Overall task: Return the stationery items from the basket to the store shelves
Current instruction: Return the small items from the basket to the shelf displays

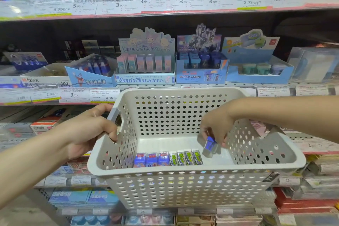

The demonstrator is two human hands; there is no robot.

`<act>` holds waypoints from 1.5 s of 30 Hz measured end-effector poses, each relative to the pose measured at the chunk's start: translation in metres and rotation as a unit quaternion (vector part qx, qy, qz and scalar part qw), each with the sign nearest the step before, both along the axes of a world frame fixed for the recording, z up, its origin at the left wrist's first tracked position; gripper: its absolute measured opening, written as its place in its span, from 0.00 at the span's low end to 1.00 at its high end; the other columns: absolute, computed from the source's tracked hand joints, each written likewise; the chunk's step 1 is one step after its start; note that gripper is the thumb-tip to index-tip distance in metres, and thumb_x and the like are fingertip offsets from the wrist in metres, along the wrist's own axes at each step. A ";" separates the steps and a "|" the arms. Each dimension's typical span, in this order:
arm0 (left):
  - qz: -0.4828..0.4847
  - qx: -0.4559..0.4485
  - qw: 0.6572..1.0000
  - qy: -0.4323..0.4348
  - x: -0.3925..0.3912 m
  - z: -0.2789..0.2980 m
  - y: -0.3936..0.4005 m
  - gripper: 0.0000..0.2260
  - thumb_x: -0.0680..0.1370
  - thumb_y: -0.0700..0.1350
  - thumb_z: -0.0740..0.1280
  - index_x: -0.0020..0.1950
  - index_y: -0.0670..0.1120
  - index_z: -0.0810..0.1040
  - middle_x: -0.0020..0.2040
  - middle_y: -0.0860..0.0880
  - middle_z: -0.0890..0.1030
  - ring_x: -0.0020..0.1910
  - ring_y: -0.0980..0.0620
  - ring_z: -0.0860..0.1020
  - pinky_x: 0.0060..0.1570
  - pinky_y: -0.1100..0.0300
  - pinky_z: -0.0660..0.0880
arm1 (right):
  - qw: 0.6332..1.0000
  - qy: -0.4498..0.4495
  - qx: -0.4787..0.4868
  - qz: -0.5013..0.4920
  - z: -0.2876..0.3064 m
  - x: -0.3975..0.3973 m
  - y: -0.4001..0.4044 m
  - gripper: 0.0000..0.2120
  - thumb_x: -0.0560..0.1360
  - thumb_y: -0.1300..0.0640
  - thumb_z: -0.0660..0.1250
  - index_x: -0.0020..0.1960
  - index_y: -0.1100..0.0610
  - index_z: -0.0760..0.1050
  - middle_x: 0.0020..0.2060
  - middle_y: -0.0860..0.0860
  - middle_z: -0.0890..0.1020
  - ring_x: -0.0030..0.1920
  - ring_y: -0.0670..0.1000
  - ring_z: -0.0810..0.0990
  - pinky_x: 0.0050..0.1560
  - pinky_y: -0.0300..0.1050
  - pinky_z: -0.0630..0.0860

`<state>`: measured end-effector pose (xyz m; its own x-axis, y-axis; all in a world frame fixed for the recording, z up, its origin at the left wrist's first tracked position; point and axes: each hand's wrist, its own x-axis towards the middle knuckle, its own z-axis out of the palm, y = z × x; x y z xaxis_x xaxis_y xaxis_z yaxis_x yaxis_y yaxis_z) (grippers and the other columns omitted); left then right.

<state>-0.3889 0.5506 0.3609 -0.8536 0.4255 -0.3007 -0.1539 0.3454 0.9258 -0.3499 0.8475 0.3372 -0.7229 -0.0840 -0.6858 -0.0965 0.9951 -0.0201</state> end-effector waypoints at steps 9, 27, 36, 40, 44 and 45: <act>-0.009 -0.019 1.000 0.007 -0.001 0.000 0.003 0.31 0.52 0.30 0.63 0.56 0.42 0.72 0.38 0.38 0.77 0.33 0.41 0.77 0.36 0.52 0.75 | 0.962 0.105 -0.229 -0.106 0.020 0.008 0.017 0.11 0.69 0.72 0.70 0.47 0.61 0.74 0.51 0.66 0.79 0.37 0.51 0.81 0.39 0.38 0.79; -0.020 -0.025 0.999 0.010 0.005 0.004 0.004 0.27 0.53 0.30 0.62 0.51 0.44 0.72 0.25 0.43 0.77 0.22 0.47 0.76 0.28 0.57 0.73 | 0.864 0.158 -0.417 -0.234 0.039 0.019 0.018 0.08 0.77 0.57 0.63 0.42 0.60 0.74 0.38 0.54 0.82 0.33 0.49 0.81 0.34 0.33 0.78; -0.021 -0.034 0.999 0.010 0.007 0.005 0.001 0.26 0.53 0.31 0.63 0.50 0.45 0.73 0.26 0.42 0.77 0.25 0.44 0.76 0.31 0.54 0.74 | 0.861 0.329 -0.349 -0.167 0.073 0.024 0.027 0.10 0.70 0.60 0.73 0.50 0.55 0.76 0.46 0.51 0.81 0.36 0.41 0.79 0.42 0.34 0.76; -0.017 -0.032 0.999 0.013 0.007 0.005 -0.001 0.26 0.53 0.30 0.63 0.50 0.45 0.73 0.27 0.42 0.78 0.26 0.44 0.77 0.31 0.54 0.74 | 0.811 0.424 -0.360 -0.180 0.086 0.022 0.032 0.09 0.68 0.62 0.75 0.46 0.55 0.78 0.41 0.50 0.82 0.42 0.49 0.80 0.51 0.42 0.75; -0.019 -0.030 0.999 0.015 0.007 0.005 -0.001 0.27 0.53 0.30 0.63 0.50 0.44 0.72 0.26 0.42 0.77 0.23 0.46 0.77 0.28 0.56 0.74 | 0.766 0.499 -0.366 -0.177 0.092 0.009 0.038 0.10 0.70 0.64 0.73 0.49 0.58 0.77 0.43 0.53 0.82 0.42 0.49 0.81 0.47 0.34 0.78; -0.020 -0.030 0.999 0.016 0.008 0.005 0.000 0.27 0.53 0.30 0.62 0.50 0.44 0.72 0.26 0.43 0.77 0.23 0.46 0.77 0.28 0.56 0.74 | 0.760 0.520 -0.349 -0.173 0.092 0.004 0.040 0.11 0.71 0.64 0.72 0.52 0.59 0.77 0.45 0.54 0.82 0.43 0.49 0.81 0.46 0.32 0.78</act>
